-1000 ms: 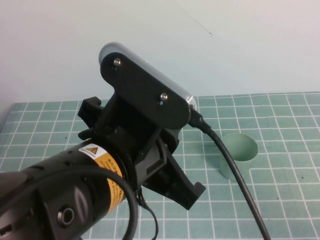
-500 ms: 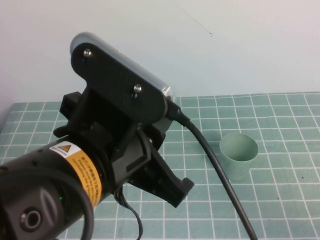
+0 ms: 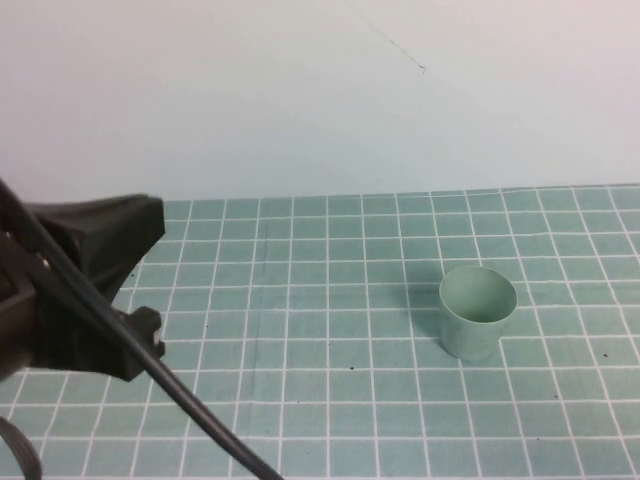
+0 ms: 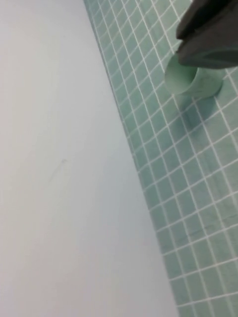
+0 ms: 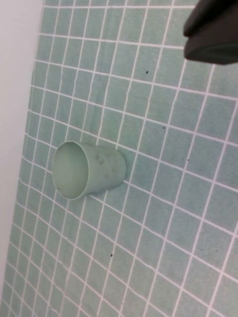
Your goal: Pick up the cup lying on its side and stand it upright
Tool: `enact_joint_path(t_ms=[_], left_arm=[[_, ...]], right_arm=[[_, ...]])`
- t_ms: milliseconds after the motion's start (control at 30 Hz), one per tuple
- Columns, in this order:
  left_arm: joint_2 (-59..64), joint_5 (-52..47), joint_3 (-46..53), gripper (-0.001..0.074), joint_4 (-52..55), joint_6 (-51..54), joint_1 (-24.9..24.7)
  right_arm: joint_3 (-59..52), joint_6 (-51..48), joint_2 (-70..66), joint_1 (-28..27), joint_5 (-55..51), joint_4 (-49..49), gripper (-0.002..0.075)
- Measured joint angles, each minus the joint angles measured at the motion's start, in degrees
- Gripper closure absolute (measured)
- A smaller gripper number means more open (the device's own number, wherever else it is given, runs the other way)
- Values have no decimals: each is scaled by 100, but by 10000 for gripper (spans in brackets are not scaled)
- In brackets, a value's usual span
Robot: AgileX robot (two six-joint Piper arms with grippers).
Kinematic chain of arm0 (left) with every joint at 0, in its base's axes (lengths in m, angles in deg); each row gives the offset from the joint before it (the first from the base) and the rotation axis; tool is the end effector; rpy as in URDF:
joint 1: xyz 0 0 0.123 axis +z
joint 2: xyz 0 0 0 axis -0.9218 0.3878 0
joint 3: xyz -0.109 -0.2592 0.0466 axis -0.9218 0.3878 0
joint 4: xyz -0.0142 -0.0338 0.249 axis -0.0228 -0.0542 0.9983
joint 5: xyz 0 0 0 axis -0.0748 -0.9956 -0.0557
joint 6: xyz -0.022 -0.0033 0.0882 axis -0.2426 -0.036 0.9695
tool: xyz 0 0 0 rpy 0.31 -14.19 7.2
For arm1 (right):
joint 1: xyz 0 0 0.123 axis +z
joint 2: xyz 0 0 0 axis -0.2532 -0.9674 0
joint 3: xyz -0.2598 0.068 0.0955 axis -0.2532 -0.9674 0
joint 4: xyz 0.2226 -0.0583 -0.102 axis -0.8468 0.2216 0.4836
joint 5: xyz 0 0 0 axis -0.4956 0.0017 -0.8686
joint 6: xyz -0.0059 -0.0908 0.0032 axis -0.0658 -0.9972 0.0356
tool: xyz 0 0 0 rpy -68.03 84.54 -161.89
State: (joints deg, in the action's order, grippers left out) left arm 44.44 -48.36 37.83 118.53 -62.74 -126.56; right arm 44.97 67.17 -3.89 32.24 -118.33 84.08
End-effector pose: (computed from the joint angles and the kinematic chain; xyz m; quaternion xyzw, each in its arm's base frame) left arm 0.1113 -0.1121 0.4017 0.2043 0.7580 -0.1948 0.5879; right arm 0.0592 0.0175 0.2727 -0.1195 0.8333 0.0810 0.5336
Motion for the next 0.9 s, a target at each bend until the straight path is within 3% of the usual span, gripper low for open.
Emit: enact_joint_path(t_ms=[133, 300, 433, 733, 900], left_arm=[[-557, 926, 1048, 736, -292, -421, 887], [-1652, 2923, 2583, 736, -160, -1318, 1964], [-2664, 3754, 3602, 736, -136, -2077, 2955], [-4202, 3928, 4464, 736, -79, -2388, 5093], [-4701, 3805, 4786, 736, -79, -2409, 5818]], right_arm=[[0, 0, 0, 0, 0, 0, 726], [0, 0, 0, 0, 0, 0, 726], [0, 0, 0, 0, 0, 0, 726], [0, 0, 0, 0, 0, 0, 727], [0, 0, 0, 0, 0, 0, 728]])
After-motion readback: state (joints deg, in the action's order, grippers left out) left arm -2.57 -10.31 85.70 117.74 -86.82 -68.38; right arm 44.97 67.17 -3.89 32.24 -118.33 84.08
